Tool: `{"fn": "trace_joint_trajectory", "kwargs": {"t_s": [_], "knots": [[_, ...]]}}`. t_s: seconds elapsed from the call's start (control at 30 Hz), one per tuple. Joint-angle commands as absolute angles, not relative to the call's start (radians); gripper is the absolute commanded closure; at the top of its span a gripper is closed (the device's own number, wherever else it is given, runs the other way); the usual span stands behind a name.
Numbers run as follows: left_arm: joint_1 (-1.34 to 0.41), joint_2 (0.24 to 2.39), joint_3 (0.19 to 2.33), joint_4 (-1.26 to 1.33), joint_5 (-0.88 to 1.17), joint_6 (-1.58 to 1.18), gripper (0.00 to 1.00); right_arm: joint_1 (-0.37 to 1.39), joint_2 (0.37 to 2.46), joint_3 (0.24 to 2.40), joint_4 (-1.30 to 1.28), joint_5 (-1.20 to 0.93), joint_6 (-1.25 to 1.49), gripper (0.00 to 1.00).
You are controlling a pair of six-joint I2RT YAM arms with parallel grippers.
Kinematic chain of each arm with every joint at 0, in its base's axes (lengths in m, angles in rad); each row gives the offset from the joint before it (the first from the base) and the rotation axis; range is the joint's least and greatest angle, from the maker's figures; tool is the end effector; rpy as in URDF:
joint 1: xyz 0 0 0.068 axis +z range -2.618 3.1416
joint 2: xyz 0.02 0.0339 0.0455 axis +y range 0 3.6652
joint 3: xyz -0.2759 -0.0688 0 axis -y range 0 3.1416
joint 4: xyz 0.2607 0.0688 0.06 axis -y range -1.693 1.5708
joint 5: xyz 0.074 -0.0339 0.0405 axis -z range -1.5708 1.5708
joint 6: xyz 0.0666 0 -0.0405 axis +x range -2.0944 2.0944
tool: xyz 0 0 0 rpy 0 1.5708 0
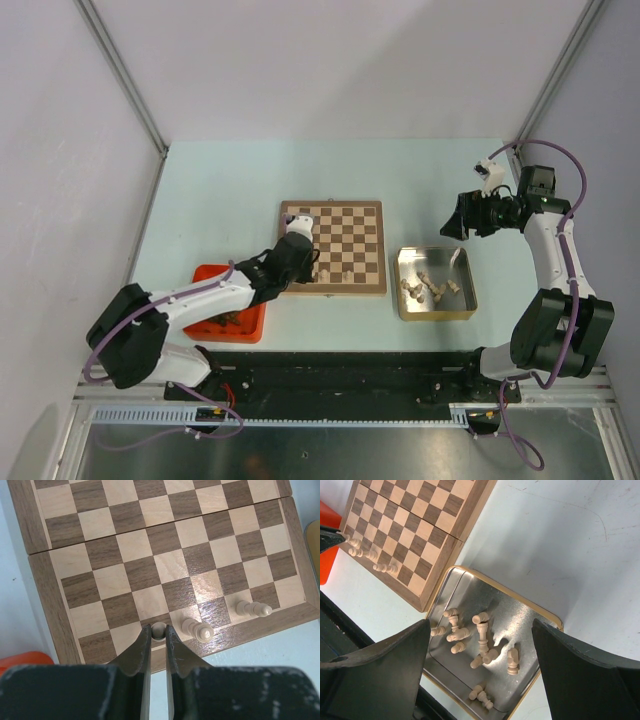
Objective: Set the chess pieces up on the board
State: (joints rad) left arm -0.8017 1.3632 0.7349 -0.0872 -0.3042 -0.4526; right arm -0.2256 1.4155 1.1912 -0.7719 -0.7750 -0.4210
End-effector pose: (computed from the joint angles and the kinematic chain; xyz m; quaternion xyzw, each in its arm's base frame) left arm 0.2321 -0.2111 0.1886 0.0943 0.8967 -0.1289 0.4128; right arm 0.3135 -0.0241 0.2845 -0.1932 0.8732 0.2603 0.3639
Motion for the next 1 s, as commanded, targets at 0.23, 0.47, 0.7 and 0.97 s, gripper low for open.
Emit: {"fn": "trace_joint_trajectory", "kwargs": {"t_s": [0.23, 0.47, 0.7, 0.97], "knots": [[-0.796, 1.407, 0.735, -0.038, -0.282, -0.480, 0.91, -0.221, 1.417, 1.190, -0.755, -0.775, -0.437, 0.12], [-0.796, 1.396, 0.724, -0.037, -0.295, -0.480, 0.88, -0.219, 1.419, 1.190, -0.755, -0.775, -0.437, 0.12], [-0.798, 1.384, 0.718, -0.038, -0.299, -0.477, 0.81, -0.219, 1.420, 1.190, -0.756, -0.775, -0.437, 0.12], [-0.799, 1.370, 0.713, -0.040, -0.291, -0.471, 0.80, -0.219, 1.420, 1.190, -0.756, -0.776, -0.439, 0.12]]}}
